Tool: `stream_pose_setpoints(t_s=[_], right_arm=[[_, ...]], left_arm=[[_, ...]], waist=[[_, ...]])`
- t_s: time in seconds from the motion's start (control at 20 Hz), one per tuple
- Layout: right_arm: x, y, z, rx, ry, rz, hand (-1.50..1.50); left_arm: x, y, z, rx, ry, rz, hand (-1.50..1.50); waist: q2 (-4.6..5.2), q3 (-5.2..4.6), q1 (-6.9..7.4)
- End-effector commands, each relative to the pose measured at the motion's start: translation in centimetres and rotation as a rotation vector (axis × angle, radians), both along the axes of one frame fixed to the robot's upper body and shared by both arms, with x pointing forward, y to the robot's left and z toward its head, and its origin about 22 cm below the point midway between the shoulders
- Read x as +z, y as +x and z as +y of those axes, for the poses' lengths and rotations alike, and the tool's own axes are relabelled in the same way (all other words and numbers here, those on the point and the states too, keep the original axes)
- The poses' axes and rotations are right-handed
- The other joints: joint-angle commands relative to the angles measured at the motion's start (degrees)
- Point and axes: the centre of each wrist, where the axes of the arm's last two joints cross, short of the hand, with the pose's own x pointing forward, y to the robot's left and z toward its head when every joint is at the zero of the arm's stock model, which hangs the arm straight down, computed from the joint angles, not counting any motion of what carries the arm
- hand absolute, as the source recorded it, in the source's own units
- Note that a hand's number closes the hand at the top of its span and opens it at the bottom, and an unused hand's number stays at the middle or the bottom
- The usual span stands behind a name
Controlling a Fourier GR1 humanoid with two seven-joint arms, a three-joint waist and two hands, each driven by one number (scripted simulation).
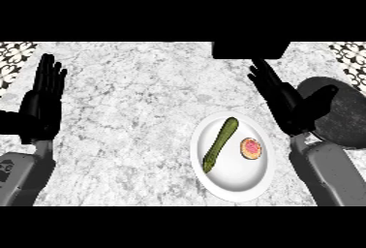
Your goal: Pick the cupcake from the plate and place it in the pan
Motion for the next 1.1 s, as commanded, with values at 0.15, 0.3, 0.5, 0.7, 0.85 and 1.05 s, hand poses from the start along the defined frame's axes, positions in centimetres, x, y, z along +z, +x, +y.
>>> stream_pose_setpoints(t_s=[0.15,0.3,0.5,0.7,0.85,1.05], right_arm=[[4.1,-1.1,-3.5,-0.203,0.034,-0.272,1.50],[2.5,-1.7,-9.5,-0.440,-0.339,-0.160,1.50],[-0.5,-7.0,-9.0,-0.511,-0.473,-0.321,1.50],[-0.6,-12.7,-11.2,-0.574,-0.612,-0.226,-1.50],[0.0,-15.5,-10.4,-0.505,-0.726,-0.230,-1.50],[4.9,-15.6,-9.1,-0.490,-0.805,-0.264,-1.50]], left_arm=[[-0.5,-1.8,-0.1,-0.031,-0.010,0.142,0.00],[-2.0,-2.5,0.2,-0.045,-0.047,0.258,0.00],[-2.0,-2.7,0.3,-0.034,-0.067,0.292,0.00],[-2.2,-4.2,0.0,-0.040,-0.063,0.288,0.00],[-0.7,-3.6,0.4,-0.054,-0.073,0.272,0.00],[-0.2,-3.5,-2.2,-0.076,-0.070,0.290,0.00]], waist=[[1.34,-0.04,-0.95],[1.17,-0.41,-3.28],[0.57,-0.20,-5.35],[0.67,-0.21,-4.38],[1.19,-0.18,-2.80],[1.52,-0.15,-1.28]])
